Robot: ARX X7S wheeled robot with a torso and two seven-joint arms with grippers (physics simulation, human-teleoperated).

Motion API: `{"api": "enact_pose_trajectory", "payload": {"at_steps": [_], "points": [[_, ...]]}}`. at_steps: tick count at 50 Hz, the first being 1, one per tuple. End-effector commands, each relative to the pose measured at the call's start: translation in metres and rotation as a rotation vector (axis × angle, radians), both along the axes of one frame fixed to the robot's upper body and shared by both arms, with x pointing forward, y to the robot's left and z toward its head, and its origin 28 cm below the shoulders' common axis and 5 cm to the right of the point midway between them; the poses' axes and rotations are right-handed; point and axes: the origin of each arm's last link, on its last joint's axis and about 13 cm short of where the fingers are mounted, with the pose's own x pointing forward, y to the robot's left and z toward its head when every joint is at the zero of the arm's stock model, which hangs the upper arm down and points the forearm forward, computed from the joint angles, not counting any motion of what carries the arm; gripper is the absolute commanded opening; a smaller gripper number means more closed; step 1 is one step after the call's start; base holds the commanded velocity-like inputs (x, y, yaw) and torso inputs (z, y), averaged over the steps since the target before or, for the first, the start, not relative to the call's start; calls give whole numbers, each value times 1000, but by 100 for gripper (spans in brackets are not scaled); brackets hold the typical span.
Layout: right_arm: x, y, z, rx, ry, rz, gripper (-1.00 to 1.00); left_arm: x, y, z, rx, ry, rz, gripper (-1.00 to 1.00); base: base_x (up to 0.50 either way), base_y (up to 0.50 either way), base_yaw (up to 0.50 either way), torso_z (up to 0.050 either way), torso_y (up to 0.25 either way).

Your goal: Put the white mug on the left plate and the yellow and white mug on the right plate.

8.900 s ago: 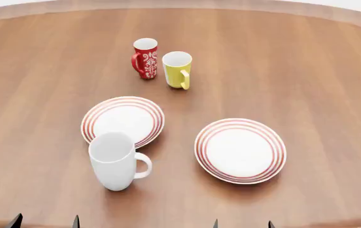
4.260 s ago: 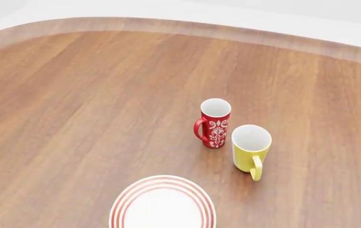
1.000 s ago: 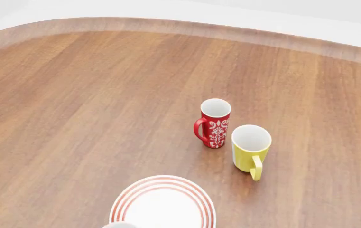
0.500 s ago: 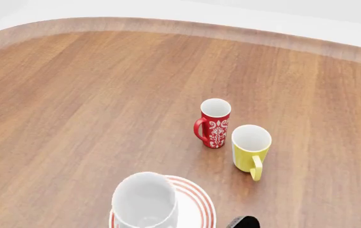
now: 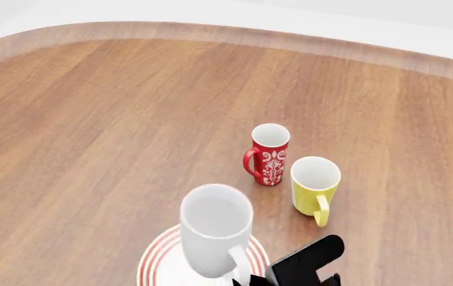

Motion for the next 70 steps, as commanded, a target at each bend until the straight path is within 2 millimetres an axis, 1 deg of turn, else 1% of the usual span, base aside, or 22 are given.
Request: {"api": "enact_pose_trajectory", "payload": {"at_steps": [1, 10, 17, 23, 45, 61, 62, 65, 67, 70], "points": [[19, 7, -4, -35, 27, -13, -100, 1, 5, -1, 0, -22, -6, 100, 0, 0, 0, 0, 0], [29, 9, -12, -71, 80, -4, -100, -1, 3, -1, 0, -23, -7, 100, 0, 0, 0, 0, 1], [36, 12, -24, -83, 127, -7, -100, -3, 3, 0, -2, -25, -5, 100, 0, 0, 0, 0, 0], [40, 15, -29, -100, 149, -11, -100, -3, 4, 1, -4, -25, -4, 100, 0, 0, 0, 0, 0], [49, 25, -35, -104, 166, 31, -100, -3, 4, 1, -8, -27, -5, 100, 0, 0, 0, 0, 0], [50, 27, -36, -108, 166, 27, -100, -3, 4, 1, -7, -29, -6, 100, 0, 0, 0, 0, 0], [50, 27, -36, -114, 161, 16, 100, -4, 4, 1, -7, -30, -6, 100, 0, 0, 0, 0, 0], [49, 25, -35, -107, 157, 8, 100, -4, 4, 1, -8, -30, -5, 100, 0, 0, 0, 0, 0], [45, 23, -34, -91, 148, 1, 100, -4, 4, 1, -8, -30, -5, 100, 0, 0, 0, 0, 0], [31, 20, -29, -55, 103, 1, 100, -4, 4, 1, -7, -29, -4, 100, 0, 0, 0, 0, 0]]}}
